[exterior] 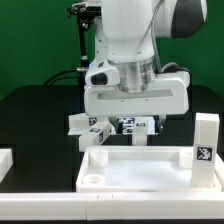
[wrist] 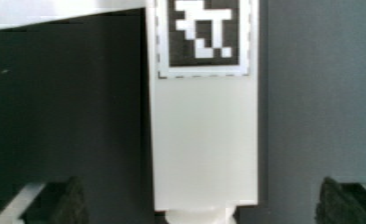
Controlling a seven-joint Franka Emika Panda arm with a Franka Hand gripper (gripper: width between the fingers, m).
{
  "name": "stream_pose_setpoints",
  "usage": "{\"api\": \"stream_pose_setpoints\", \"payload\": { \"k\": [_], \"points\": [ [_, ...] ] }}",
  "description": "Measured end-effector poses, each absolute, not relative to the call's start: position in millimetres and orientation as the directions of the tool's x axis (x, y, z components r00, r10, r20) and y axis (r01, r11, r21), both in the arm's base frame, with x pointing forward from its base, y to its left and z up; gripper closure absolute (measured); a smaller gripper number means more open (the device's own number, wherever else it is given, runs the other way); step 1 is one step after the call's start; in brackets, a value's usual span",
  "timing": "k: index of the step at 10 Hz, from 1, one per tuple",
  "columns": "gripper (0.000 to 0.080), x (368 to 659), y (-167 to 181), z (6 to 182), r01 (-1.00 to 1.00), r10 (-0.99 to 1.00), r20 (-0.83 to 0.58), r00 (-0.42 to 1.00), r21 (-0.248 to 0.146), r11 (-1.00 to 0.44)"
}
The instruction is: Assemble desk
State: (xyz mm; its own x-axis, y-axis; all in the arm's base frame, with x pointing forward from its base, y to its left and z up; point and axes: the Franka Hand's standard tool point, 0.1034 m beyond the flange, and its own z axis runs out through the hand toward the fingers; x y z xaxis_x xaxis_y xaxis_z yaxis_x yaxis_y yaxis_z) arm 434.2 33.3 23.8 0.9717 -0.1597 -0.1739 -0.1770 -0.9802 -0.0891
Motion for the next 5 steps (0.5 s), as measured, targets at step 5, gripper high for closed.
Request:
{"api": "stream_pose_setpoints", "payload": {
  "k": [5],
  "points": [
    [0.0151,408.4,52.1,7.6,-0.207,-0.192,-0.193,0.962,-0.063,-0.976]
  ]
}}
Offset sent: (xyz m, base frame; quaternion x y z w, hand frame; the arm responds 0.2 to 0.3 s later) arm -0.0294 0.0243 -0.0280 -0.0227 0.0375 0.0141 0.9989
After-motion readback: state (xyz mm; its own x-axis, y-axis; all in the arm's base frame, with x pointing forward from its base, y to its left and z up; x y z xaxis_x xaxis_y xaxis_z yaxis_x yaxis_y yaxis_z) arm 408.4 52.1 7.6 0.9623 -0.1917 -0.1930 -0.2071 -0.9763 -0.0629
